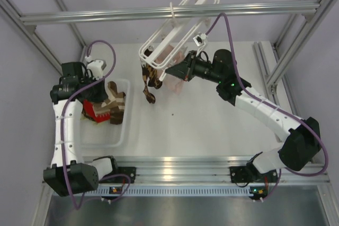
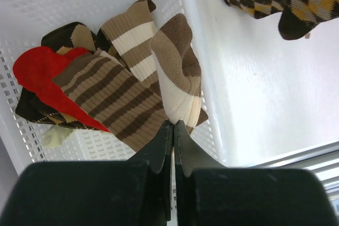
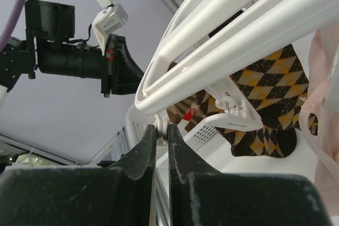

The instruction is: Clip the socks to the hanger

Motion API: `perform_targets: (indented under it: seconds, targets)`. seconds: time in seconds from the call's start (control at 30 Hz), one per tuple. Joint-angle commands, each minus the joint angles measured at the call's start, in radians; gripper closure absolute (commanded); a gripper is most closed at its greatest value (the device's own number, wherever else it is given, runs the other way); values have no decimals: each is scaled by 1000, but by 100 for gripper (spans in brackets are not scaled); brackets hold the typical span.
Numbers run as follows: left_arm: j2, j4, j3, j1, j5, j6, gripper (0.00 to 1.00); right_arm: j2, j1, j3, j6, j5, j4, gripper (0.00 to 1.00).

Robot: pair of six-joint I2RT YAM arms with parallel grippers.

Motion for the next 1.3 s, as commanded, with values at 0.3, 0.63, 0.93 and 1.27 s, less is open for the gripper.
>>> perform_targets:
  seconds: [0.3, 0.63, 0.93, 1.27]
  targets:
    - [-56, -43, 177, 6, 19, -87, 100, -23, -13, 16, -16, 6, 23, 100]
    - [-32, -13, 130, 11, -64, 24, 100, -18, -11, 15, -12, -1, 32, 100]
    - [157, 178, 361, 17, -50, 51, 100, 7, -13, 29, 5, -6, 42, 100]
    - [163, 328, 347, 35, 49, 149, 100, -1, -11, 29, 5, 0, 35, 100]
